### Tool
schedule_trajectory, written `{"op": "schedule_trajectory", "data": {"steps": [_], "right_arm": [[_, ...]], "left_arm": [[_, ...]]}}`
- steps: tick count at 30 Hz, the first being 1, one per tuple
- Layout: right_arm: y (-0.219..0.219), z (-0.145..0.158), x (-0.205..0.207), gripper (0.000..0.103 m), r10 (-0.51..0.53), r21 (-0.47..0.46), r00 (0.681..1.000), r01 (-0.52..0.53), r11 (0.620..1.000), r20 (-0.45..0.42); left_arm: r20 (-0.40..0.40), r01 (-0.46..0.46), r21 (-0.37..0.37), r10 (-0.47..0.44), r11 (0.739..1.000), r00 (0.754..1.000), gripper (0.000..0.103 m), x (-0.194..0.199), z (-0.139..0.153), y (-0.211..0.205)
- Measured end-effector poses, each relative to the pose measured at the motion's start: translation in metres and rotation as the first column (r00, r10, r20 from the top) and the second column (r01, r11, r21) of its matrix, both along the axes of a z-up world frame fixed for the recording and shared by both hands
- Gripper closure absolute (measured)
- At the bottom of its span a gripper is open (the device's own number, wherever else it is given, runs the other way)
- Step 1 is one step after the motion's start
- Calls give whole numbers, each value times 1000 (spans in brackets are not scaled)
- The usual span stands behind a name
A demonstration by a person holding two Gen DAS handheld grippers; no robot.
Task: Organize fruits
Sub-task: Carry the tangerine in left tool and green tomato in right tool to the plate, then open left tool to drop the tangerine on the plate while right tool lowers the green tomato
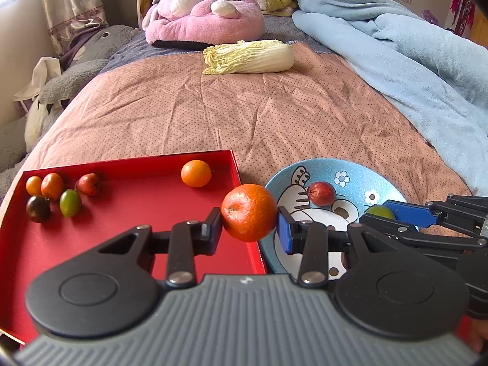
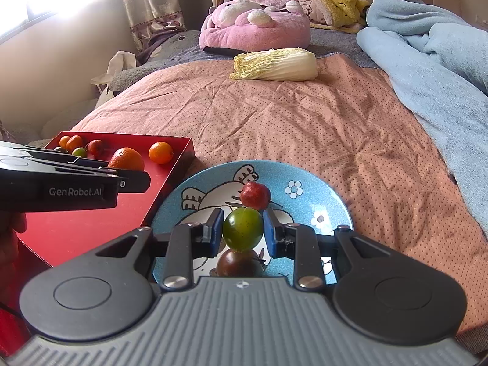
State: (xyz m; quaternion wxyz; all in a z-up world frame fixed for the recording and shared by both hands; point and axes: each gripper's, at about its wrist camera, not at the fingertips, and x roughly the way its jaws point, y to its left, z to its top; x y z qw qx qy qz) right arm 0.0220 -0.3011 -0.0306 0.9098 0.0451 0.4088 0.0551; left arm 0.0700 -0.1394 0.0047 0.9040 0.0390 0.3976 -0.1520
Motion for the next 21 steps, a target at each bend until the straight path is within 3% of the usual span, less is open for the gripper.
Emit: {"op": "schedule_trajectory", "data": {"steps": [21], "right_arm": [[-27, -2, -16, 70, -37, 9, 999, 38, 999, -12]], "left_arm": [[-20, 68, -5, -68, 998, 997, 62, 17, -15, -44]]}}
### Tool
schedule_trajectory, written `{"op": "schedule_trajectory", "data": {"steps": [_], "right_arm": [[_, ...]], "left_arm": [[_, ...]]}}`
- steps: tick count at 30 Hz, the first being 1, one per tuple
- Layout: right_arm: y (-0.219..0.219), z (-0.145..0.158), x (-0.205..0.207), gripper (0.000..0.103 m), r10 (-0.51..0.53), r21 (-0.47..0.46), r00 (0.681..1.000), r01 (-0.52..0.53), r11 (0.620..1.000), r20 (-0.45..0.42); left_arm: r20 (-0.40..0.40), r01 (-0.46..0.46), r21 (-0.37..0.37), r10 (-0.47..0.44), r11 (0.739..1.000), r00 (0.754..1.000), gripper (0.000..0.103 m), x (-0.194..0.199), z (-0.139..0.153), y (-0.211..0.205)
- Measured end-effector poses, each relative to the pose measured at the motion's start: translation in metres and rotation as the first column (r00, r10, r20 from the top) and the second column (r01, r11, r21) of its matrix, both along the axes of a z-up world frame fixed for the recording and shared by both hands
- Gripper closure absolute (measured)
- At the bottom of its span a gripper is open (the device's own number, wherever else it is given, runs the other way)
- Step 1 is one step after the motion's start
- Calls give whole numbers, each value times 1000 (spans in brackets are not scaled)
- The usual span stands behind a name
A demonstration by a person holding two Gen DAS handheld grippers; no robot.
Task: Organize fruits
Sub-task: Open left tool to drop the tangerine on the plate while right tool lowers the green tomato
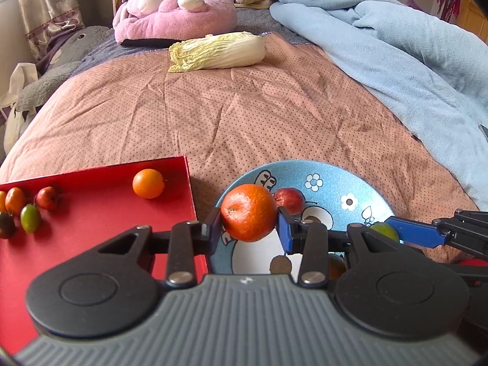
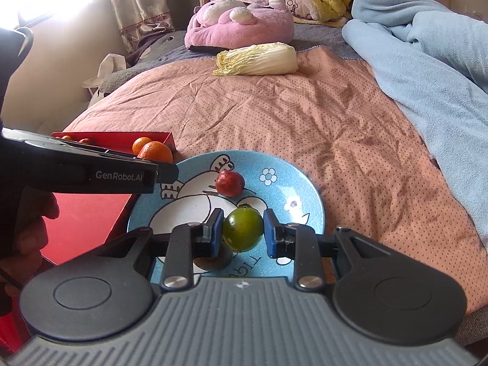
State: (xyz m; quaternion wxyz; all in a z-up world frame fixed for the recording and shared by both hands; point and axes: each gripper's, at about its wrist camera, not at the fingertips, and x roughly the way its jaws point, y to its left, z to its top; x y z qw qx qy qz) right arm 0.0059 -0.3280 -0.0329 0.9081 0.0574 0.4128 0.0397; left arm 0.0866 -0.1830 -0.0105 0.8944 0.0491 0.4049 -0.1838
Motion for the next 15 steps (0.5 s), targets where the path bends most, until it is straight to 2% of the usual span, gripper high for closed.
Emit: {"op": "schedule_trajectory", "data": {"steps": [15], "right_arm": [[-5, -7, 1, 70, -1, 8, 1000, 2, 1000, -18]], "left_arm": [[-27, 28, 32, -27, 999, 999, 61, 13, -20, -25]]}}
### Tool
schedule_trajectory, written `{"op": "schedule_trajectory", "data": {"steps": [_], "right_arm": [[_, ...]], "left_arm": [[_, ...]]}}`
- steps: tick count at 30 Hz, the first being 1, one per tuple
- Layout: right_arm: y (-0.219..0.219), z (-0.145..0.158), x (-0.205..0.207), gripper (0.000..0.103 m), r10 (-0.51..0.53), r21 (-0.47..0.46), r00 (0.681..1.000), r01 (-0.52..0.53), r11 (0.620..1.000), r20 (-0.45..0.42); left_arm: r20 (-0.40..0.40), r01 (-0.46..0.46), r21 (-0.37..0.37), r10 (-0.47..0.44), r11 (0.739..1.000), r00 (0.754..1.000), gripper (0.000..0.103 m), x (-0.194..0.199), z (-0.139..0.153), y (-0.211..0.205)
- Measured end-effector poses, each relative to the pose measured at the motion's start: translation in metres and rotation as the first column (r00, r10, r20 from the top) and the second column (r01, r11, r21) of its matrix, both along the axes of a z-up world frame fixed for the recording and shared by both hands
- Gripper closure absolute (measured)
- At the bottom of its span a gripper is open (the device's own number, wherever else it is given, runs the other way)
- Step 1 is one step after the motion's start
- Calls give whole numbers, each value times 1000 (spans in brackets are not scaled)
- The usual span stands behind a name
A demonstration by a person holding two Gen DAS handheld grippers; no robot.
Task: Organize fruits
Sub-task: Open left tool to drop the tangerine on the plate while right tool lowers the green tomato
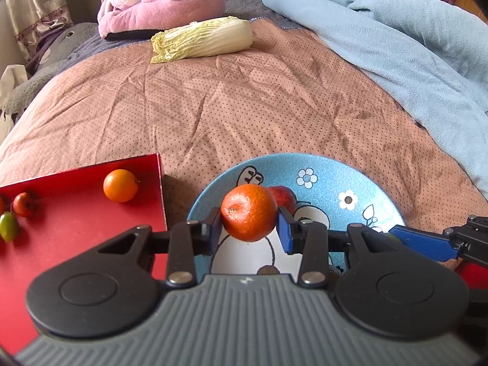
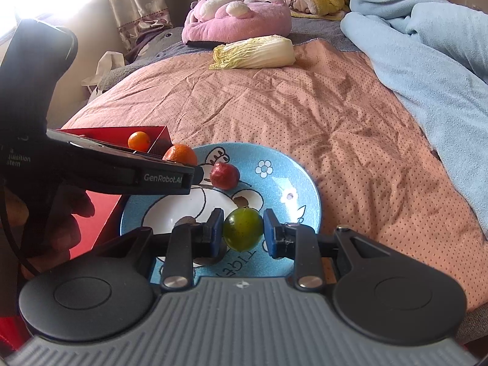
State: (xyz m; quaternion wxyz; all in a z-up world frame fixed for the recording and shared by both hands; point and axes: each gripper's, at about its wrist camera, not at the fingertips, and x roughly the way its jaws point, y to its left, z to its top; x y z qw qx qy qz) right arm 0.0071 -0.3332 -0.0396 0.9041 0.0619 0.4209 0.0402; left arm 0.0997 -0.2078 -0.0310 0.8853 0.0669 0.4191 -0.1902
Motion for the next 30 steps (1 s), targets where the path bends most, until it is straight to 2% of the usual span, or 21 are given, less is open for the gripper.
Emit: {"op": "schedule_trajectory", "data": {"steps": [14, 15, 17, 19, 30], "right_arm": [[0, 5, -2, 70, -4, -6, 1000, 4, 1000, 9], [1, 5, -2, 70, -3, -8, 1000, 3, 1000, 10], [2, 6, -2, 70, -2, -8, 1000, 2, 1000, 12], [2, 7, -2, 70, -1, -11, 1000, 1, 1000, 14], [3, 9, 2, 70, 1, -24, 1000, -1, 1000, 17]], "left_arm": [[-11, -2, 23, 2, 1000, 1000, 60, 0, -2, 3], [-9, -3, 21, 4, 1000, 1000, 59, -1, -1, 4], [5, -7, 17, 7, 1000, 1000, 47, -3, 2, 6], [21, -5, 8, 5, 1000, 1000, 44, -5, 7, 7], [36, -13, -21, 14, 1000, 999, 44, -24, 20, 32]]}}
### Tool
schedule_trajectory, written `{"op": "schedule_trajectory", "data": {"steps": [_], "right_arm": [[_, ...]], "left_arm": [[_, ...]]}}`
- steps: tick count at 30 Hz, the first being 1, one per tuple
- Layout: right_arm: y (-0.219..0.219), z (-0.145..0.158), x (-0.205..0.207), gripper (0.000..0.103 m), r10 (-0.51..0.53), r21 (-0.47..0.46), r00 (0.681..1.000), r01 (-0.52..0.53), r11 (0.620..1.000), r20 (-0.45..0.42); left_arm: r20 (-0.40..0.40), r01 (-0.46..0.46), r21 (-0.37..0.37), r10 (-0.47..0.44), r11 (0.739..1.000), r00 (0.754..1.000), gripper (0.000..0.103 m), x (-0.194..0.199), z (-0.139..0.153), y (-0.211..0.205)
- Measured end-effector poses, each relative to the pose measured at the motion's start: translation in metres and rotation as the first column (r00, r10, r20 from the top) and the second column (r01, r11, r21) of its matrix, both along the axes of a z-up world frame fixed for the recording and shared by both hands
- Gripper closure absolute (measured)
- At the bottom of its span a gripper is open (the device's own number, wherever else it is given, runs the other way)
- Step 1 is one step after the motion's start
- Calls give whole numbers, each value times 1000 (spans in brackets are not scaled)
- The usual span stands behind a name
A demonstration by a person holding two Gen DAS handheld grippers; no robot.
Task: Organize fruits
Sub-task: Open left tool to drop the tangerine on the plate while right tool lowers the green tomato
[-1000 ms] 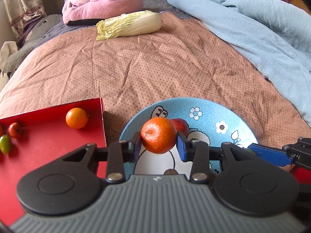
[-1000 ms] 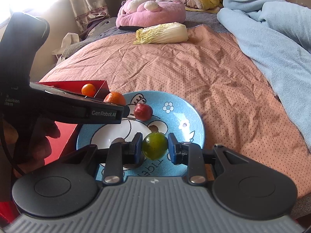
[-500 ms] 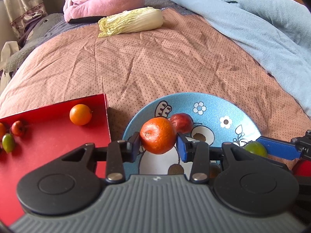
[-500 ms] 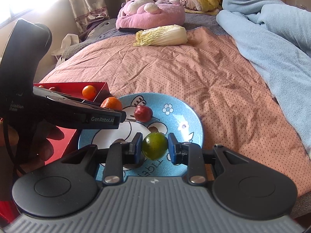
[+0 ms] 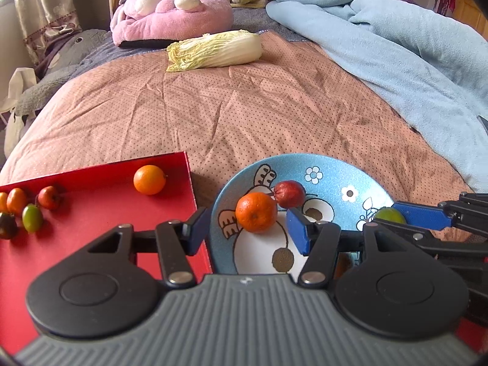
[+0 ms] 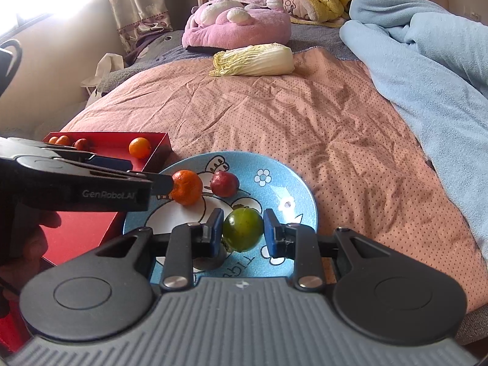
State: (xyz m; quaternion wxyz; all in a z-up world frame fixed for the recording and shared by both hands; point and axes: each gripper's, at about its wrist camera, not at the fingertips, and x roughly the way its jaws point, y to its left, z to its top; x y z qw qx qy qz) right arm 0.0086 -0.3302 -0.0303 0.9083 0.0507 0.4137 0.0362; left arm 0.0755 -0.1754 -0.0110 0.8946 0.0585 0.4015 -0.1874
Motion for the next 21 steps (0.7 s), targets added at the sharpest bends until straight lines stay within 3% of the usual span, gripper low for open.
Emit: {"op": "schedule_trajectory", "data": {"steps": [21], "right_arm": [[13, -37, 55, 69, 4, -30, 998, -6, 1000, -56]], "left_arm": [[-18, -85, -23, 85, 996, 996, 44, -14, 2, 50]]}}
